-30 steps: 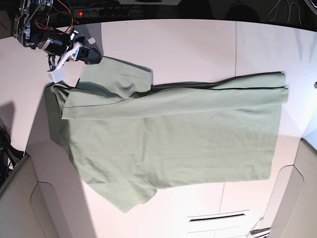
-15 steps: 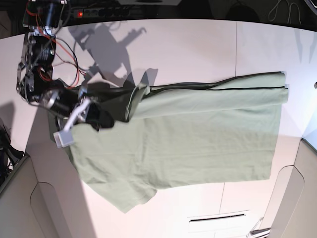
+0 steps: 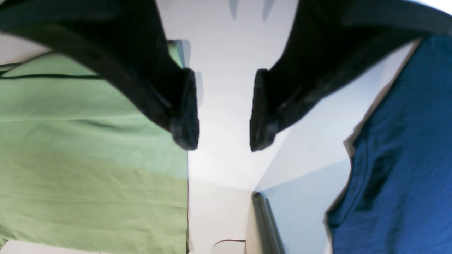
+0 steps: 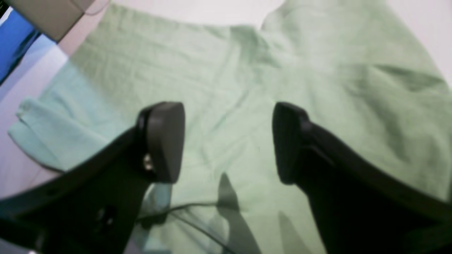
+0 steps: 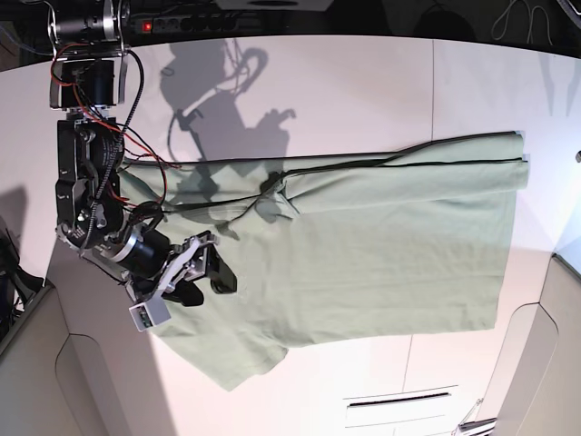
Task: Fold the T-shirt properly
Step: 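Release the right gripper and regrasp the folded edge beside the sleeve, then pull the folded edge taut with both grippers and release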
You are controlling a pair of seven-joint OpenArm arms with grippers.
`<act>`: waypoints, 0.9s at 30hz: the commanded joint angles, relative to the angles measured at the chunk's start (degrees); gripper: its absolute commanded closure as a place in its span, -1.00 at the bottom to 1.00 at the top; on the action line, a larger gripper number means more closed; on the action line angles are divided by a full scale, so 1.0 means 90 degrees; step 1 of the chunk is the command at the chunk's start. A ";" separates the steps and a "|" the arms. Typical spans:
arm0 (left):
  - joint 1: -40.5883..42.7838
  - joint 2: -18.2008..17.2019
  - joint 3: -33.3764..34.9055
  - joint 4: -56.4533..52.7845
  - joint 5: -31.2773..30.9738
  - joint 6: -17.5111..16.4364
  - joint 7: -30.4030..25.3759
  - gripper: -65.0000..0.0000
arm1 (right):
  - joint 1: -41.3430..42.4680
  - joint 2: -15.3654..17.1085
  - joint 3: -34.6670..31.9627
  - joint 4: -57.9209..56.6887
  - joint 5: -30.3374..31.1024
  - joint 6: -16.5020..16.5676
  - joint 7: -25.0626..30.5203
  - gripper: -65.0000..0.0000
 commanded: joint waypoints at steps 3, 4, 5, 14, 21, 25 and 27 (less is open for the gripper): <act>-0.0015 -0.0155 0.0015 0.0107 -0.0253 -0.0024 -0.0112 0.16 | 0.0172 0.0039 0.0022 0.0109 0.0121 0.0024 0.0083 -0.18; -0.0015 -0.0155 0.0085 0.0107 -0.0350 -0.0100 -0.0109 0.16 | 0.0172 0.0039 0.0044 0.0121 0.0124 0.0024 -0.0095 -0.10; -0.0017 -0.0155 0.0192 0.0107 -0.0437 -0.0240 -0.0092 0.16 | 0.0168 0.0036 0.0078 0.0170 0.0136 0.0024 -0.0372 0.10; -0.0299 -0.0066 0.2290 0.0104 0.0240 -0.0568 -0.0075 0.91 | -0.0367 0.0056 0.1338 0.1100 0.0525 0.0027 -0.2004 1.00; -0.0491 0.0306 0.3252 -0.0420 0.1870 0.0495 -0.0597 1.00 | -0.1316 0.0053 0.1630 0.1001 -0.0204 0.0024 -0.1358 1.00; -0.0488 0.0376 0.3393 -0.1146 0.1943 0.0680 -0.0576 1.00 | -0.1734 0.0058 0.1625 0.0988 -0.0527 0.0022 -0.1280 1.00; -0.0464 0.0386 0.3393 -0.1404 0.1943 0.0716 -0.0546 1.00 | -0.1894 0.0075 0.1625 0.0984 -0.1037 -0.0109 -0.0969 1.00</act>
